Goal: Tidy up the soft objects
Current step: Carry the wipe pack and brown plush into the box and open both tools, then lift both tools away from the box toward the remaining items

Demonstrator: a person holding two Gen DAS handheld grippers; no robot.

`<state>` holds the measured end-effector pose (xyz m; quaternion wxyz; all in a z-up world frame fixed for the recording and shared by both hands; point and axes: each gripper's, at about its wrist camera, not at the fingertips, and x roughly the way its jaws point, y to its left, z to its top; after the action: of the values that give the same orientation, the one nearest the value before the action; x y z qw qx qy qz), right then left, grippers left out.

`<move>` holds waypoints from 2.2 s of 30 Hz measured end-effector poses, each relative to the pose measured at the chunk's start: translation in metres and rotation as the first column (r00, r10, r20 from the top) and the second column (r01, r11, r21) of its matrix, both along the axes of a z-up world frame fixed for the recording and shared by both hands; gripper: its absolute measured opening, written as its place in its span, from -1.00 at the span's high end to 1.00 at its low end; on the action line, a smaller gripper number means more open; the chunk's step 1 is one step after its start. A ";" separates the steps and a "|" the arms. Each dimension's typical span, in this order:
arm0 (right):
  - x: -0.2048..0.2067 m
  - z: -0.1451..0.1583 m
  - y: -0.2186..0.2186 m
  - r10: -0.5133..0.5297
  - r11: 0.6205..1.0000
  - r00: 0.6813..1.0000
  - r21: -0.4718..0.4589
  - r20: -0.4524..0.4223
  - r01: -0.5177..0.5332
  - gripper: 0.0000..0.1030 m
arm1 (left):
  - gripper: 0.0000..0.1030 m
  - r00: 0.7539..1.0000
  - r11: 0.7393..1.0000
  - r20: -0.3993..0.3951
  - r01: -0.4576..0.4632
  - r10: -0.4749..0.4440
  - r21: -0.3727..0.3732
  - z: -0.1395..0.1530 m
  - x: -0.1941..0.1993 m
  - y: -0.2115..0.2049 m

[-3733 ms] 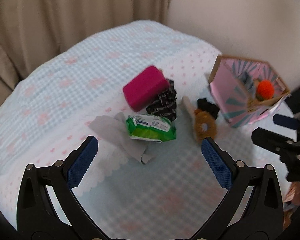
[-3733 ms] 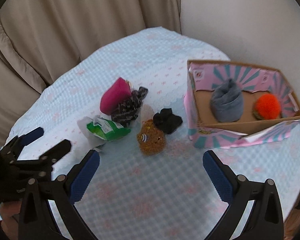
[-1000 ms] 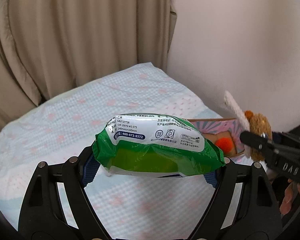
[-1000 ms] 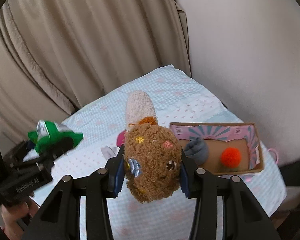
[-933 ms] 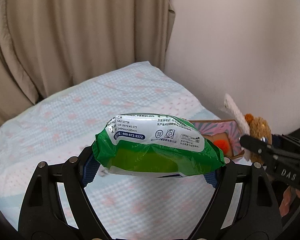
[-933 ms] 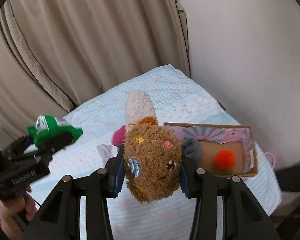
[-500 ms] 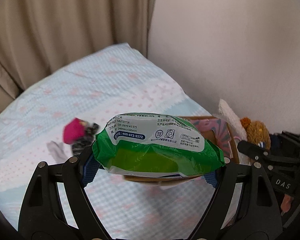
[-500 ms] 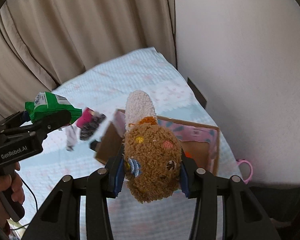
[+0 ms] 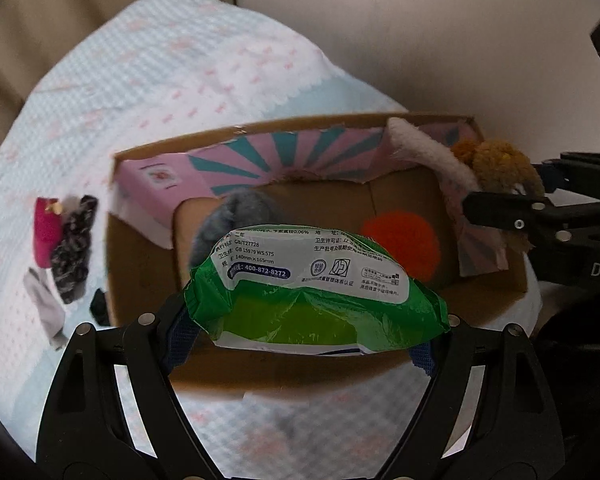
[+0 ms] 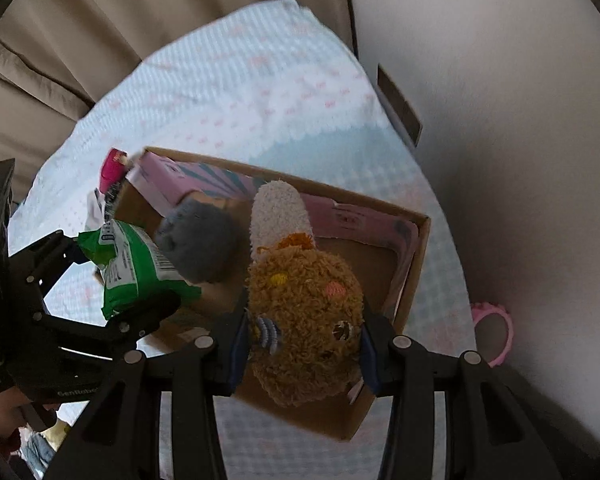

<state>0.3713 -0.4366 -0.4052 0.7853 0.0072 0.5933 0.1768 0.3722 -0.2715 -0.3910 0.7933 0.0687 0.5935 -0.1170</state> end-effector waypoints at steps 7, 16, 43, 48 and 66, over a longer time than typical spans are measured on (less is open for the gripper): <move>0.026 -0.032 0.003 0.029 1.000 0.994 0.014 -0.102 -0.028 0.12 | -0.76 0.998 0.997 -0.039 0.051 -0.049 0.053 -0.019 0.012 -0.010; 0.030 -0.028 -0.003 -0.081 0.994 0.992 0.068 -0.094 0.087 -0.98 | -0.99 0.996 0.999 -0.089 0.021 -0.017 0.035 -0.017 0.007 0.006; -0.062 0.109 0.035 -0.126 0.991 0.977 -0.027 0.174 0.133 -0.98 | -0.99 0.983 0.996 0.173 -0.057 0.068 -0.065 0.134 -0.088 0.057; -0.106 0.151 0.053 -0.195 0.978 0.950 -0.025 0.243 0.207 -0.98 | -0.99 0.964 0.993 0.253 -0.063 0.087 -0.102 0.177 -0.120 0.086; -0.248 0.253 0.175 -0.297 0.943 0.797 0.029 0.526 0.332 -0.98 | -0.99 0.847 0.979 0.496 -0.133 0.192 -0.152 0.269 -0.240 0.248</move>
<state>0.1234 -0.2614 -0.1519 0.9348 0.0318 0.3532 0.0197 0.1319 -0.0237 -0.1217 0.9311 0.0020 0.3598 -0.0602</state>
